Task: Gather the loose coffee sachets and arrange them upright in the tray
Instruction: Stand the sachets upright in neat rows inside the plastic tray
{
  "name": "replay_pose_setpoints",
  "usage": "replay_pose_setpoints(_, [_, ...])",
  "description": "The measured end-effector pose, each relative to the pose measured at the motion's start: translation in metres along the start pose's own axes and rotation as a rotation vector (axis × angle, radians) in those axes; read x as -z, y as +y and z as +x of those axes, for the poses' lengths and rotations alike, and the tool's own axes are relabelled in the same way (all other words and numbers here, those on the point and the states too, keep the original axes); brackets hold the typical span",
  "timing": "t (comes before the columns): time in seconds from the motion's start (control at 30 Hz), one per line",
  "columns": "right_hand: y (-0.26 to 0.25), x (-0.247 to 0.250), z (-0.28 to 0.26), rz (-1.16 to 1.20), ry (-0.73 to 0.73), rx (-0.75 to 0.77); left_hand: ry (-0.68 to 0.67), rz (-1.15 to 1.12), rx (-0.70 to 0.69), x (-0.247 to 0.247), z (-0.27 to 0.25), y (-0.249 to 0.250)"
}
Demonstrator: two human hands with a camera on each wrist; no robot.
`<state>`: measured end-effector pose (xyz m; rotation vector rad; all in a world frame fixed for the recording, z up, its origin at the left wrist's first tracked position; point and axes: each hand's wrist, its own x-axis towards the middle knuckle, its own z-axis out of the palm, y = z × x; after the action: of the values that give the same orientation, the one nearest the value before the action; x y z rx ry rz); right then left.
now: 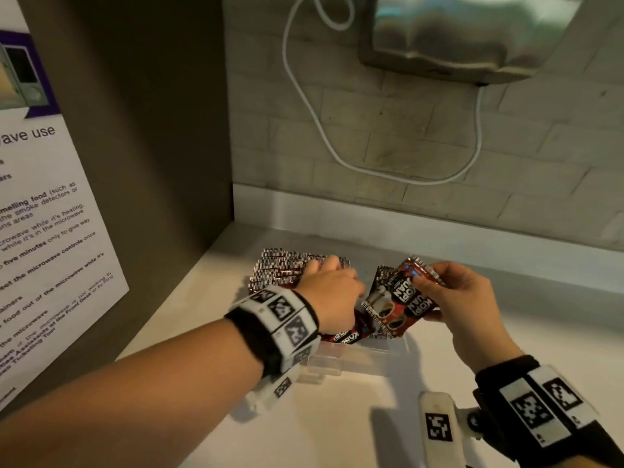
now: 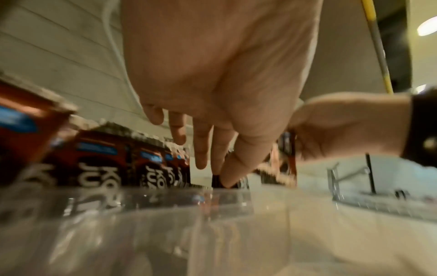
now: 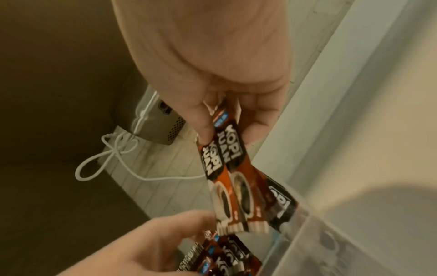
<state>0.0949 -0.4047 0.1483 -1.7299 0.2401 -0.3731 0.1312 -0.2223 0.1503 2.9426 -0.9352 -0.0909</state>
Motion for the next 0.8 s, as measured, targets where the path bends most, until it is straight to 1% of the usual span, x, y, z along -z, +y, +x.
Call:
replay_pose_setpoints(0.1, [-0.005,0.005,-0.004,0.069,0.112,0.047,-0.155,0.127,-0.063,0.004,0.014,0.009])
replay_pose_setpoints(0.17, [-0.010,0.010,-0.005,0.091,0.148,0.078,-0.251,0.178,-0.061,0.000,0.024,0.011])
replay_pose_setpoints(0.3, [-0.018,0.017,-0.007,0.107,0.160,0.113,-0.307,0.269,0.001,-0.007,0.039,0.021])
replay_pose_setpoints(0.37, [-0.020,0.018,-0.009,0.107,0.145,0.116,-0.383,0.311,0.020,-0.022,0.047,0.020])
replay_pose_setpoints(0.43, [-0.019,0.019,-0.010,0.110,0.134,0.110,-0.440,0.334,0.107,-0.054,0.064,0.010])
replay_pose_setpoints(0.47, [-0.019,0.020,-0.011,0.109,0.129,0.107,-0.471,0.380,0.149,-0.063,0.068,0.005])
replay_pose_setpoints(0.53, [-0.018,0.020,-0.012,0.103,0.117,0.102,-0.382,0.394,0.147,-0.067,0.068,0.001])
replay_pose_setpoints(0.63, [-0.015,0.020,-0.015,0.102,0.105,0.094,-0.226,0.349,0.046,-0.050,0.052,0.010])
replay_pose_setpoints(0.7, [-0.014,0.019,-0.016,0.101,0.101,0.092,-0.250,0.375,0.067,-0.058,0.058,0.008])
replay_pose_setpoints(0.77, [-0.013,0.018,-0.016,0.095,0.100,0.089,-0.368,0.339,0.178,-0.077,0.072,0.003])
replay_pose_setpoints(0.8, [-0.013,0.018,-0.016,0.094,0.099,0.085,-0.422,0.343,0.187,-0.087,0.079,0.000])
